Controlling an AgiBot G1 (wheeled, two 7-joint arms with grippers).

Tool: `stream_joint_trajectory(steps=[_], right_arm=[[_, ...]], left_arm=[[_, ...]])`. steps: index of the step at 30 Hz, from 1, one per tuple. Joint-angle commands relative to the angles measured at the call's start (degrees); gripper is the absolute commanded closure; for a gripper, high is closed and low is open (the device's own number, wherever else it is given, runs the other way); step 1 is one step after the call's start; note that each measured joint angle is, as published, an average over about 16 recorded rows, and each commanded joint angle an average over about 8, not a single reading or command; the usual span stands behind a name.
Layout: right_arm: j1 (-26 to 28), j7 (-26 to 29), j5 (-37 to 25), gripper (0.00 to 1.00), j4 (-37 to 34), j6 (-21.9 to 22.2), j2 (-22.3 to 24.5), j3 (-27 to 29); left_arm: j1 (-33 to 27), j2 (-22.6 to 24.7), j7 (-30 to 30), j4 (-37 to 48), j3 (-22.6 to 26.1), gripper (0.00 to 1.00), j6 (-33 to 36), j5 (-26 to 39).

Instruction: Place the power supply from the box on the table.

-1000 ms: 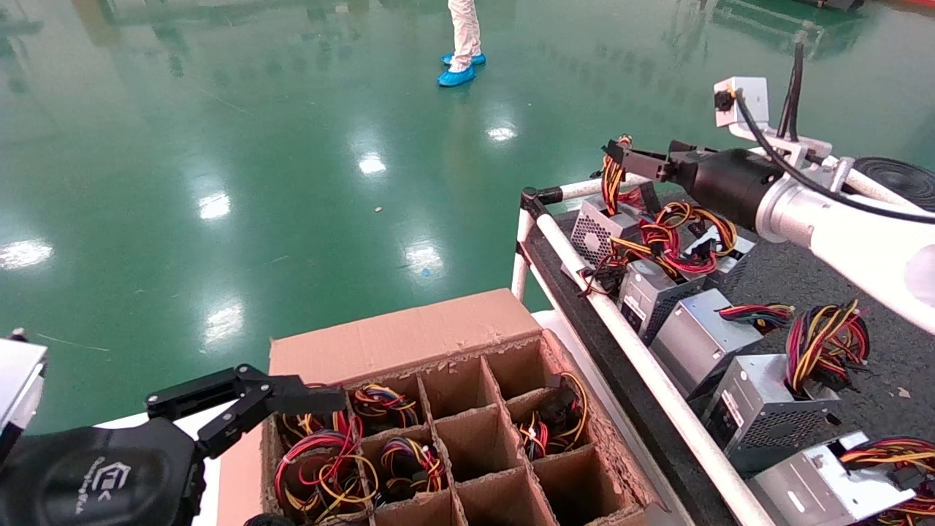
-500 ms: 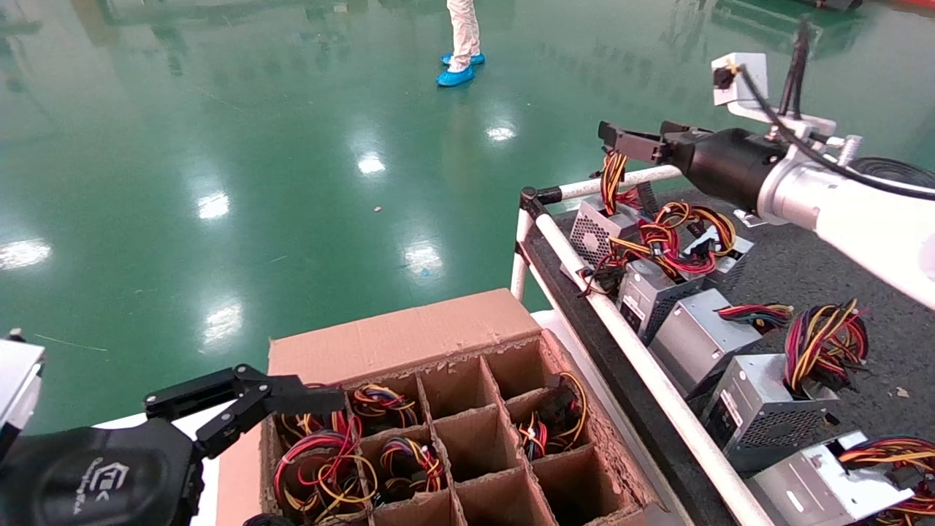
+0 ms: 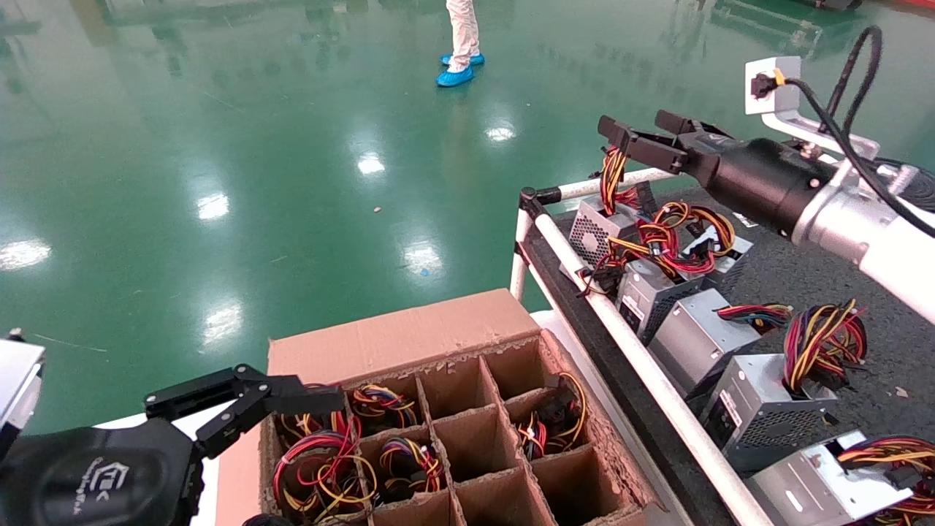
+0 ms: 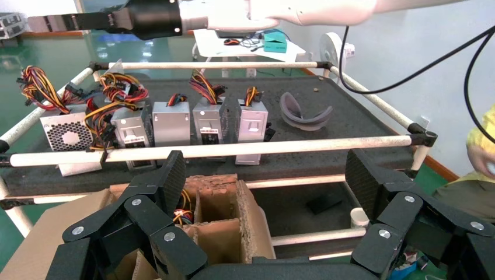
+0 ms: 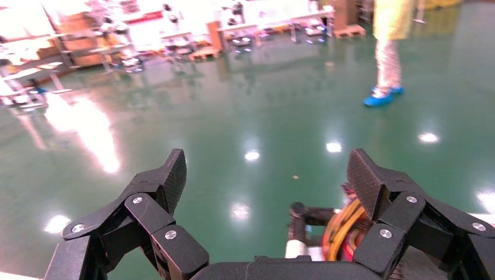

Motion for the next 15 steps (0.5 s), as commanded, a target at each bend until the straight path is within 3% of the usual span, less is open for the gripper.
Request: stream_joint_trajectory(steps=[1, 15], right_arm=[[-1.8, 0.8, 0.4, 0.00, 3.1, -1.3, 1.2, 0.4], [-14.0, 6.2, 3.4, 0.00, 24.6, -9.8, 9.5, 3.0]], left_arm=[[0.0, 0.0, 0.0, 0.0, 0.0, 0.00, 0.0, 0.0], [0.0, 0.0, 0.0, 0.0, 0.0, 0.00, 0.0, 0.0]])
